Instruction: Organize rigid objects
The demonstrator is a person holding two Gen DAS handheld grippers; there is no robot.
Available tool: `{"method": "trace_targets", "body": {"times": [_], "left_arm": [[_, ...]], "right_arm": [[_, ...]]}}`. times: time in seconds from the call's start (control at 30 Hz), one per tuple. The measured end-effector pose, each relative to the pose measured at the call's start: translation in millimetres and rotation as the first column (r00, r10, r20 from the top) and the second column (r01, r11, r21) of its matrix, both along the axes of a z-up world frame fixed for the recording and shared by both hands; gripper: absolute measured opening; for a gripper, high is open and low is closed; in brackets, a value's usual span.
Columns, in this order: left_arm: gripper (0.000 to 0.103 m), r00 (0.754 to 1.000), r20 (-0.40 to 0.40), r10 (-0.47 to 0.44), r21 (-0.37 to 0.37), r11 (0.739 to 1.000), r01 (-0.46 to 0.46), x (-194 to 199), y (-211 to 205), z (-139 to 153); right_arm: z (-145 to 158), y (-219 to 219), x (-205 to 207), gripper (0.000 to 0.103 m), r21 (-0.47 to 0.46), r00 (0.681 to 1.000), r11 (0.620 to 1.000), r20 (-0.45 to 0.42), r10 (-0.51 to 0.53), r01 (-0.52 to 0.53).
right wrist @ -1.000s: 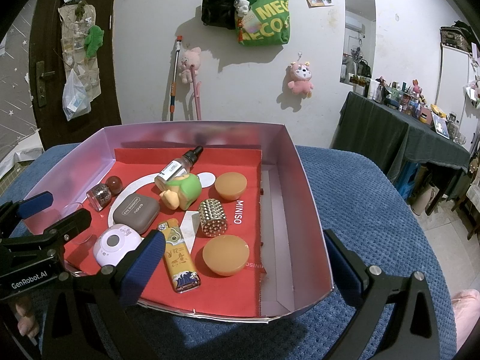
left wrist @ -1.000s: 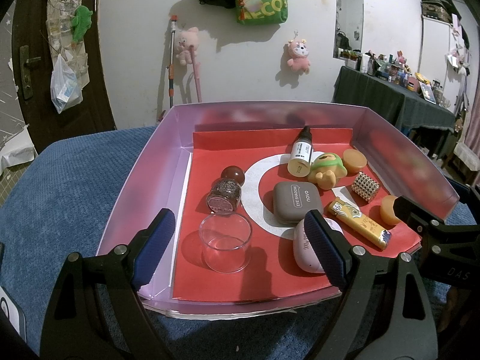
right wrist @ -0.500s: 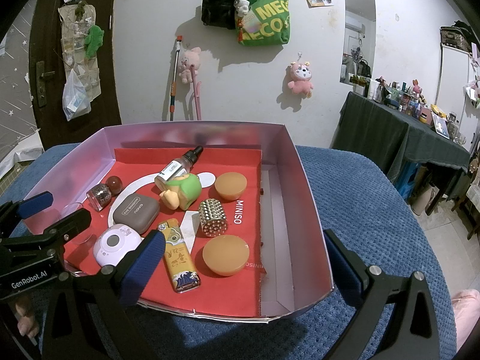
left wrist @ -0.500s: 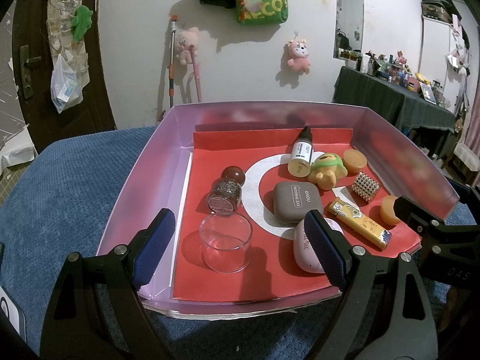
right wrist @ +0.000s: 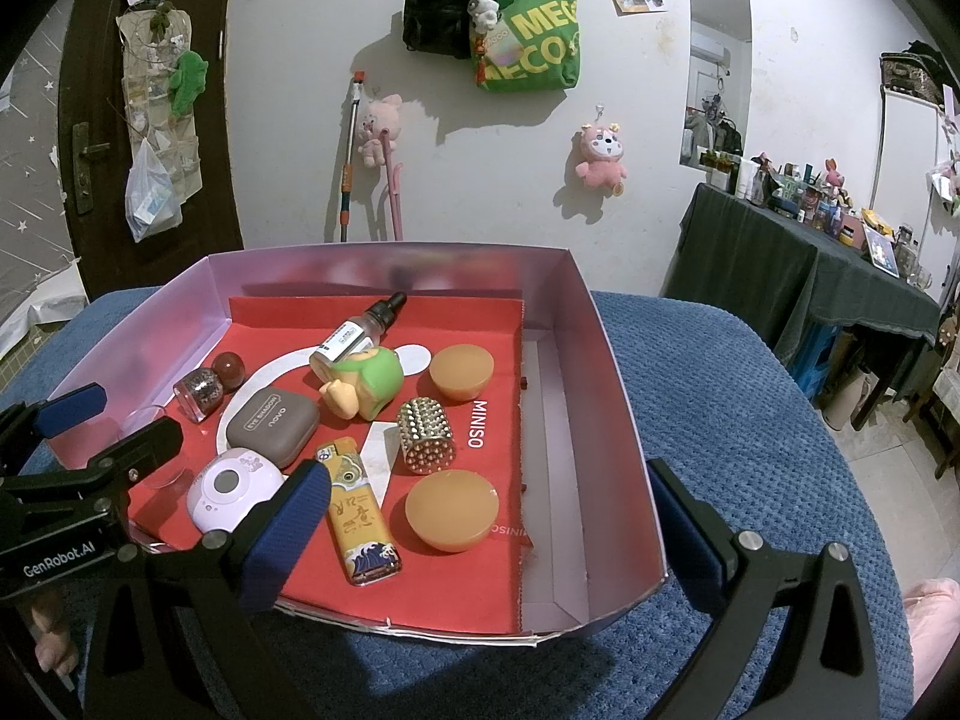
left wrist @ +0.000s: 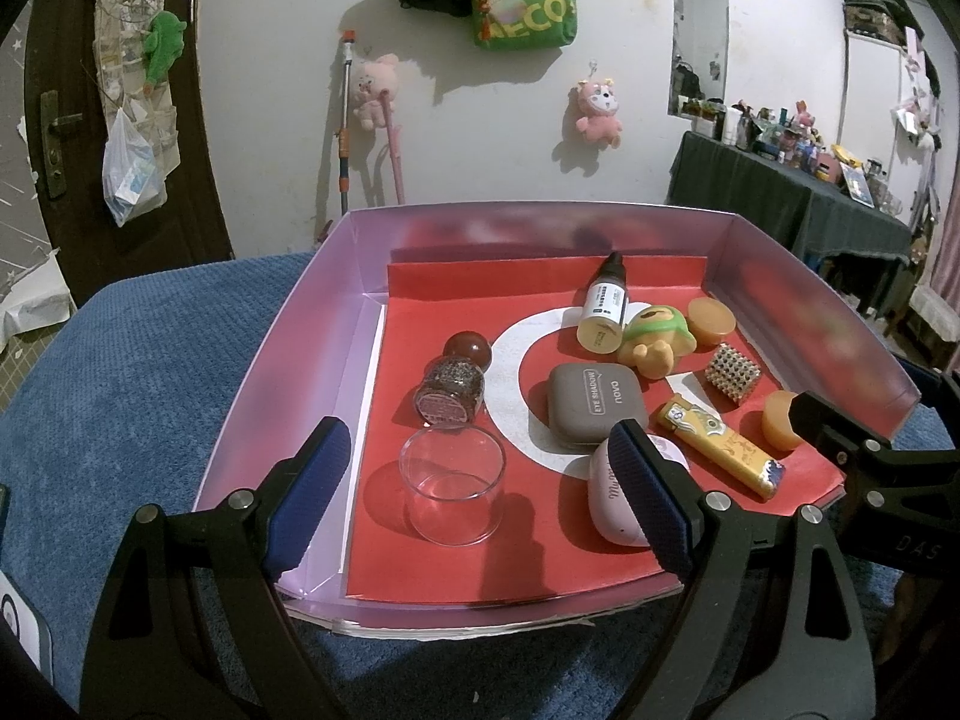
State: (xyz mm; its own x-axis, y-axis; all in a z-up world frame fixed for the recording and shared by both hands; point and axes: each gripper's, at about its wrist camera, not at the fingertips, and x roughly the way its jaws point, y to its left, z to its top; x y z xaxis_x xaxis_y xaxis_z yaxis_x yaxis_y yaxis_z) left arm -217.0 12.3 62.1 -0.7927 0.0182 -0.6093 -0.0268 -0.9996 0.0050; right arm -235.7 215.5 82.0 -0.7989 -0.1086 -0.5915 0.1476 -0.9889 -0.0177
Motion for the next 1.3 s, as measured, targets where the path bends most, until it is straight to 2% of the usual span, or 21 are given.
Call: {"method": "trace_targets", "body": {"times": [0.3,0.37,0.47,0.53,0.6,0.77,0.87,1.0,1.13,1.23,1.3], "left_arm": [[0.088,1.0,-0.002,0.004,0.005,1.0,-0.004,0,-1,-1],[0.088,1.0,0.011,0.007,0.026,1.0,-0.007,0,-4,2],[0.088,1.0,0.008,-0.01,0.098,0.995,0.009,10,-13,16],[0.088,1.0,-0.012,-0.004,0.111,0.994,0.005,22,-17,24],[0.088,1.0,-0.014,-0.011,0.108,0.994,0.013,31,-19,28],[0.088,0.999,0.038,-0.017,0.104,0.995,0.013,52,-20,23],[0.088,0.995,0.097,-0.012,0.078,0.997,0.005,62,-17,12],[0.088,0.984,0.18,-0.011,0.02,1.0,0.007,72,-10,-8],[0.088,0.972,0.234,-0.004,0.002,1.0,0.004,78,-5,-23],[0.088,0.963,0.27,0.009,-0.002,1.0,-0.008,77,-6,-34],[0.092,0.964,0.267,0.019,-0.003,1.0,-0.019,77,-6,-36]], "right_arm": [[0,0,0,0.103,-0.003,1.0,1.0,-0.001,0.001,-0.001],[1,0,1,0.103,-0.003,1.0,1.0,-0.002,0.0,0.0],[4,0,6,0.103,0.009,0.999,1.0,-0.033,-0.019,0.019],[11,0,13,0.103,0.028,0.997,0.998,-0.065,-0.049,0.051],[21,0,24,0.103,0.016,0.995,0.999,-0.09,-0.033,0.035],[45,0,59,0.103,0.003,0.992,1.0,-0.124,-0.007,0.008],[44,1,77,0.103,-0.013,0.996,1.0,-0.086,0.008,-0.009],[21,-2,87,0.103,-0.009,0.999,1.0,0.038,0.016,-0.016],[-8,-4,89,0.103,0.006,0.987,1.0,0.162,0.015,-0.016],[-19,-2,87,0.103,0.019,0.981,1.0,0.195,-0.004,0.0],[-20,0,85,0.103,0.012,0.978,1.0,0.206,-0.015,0.012]]}}
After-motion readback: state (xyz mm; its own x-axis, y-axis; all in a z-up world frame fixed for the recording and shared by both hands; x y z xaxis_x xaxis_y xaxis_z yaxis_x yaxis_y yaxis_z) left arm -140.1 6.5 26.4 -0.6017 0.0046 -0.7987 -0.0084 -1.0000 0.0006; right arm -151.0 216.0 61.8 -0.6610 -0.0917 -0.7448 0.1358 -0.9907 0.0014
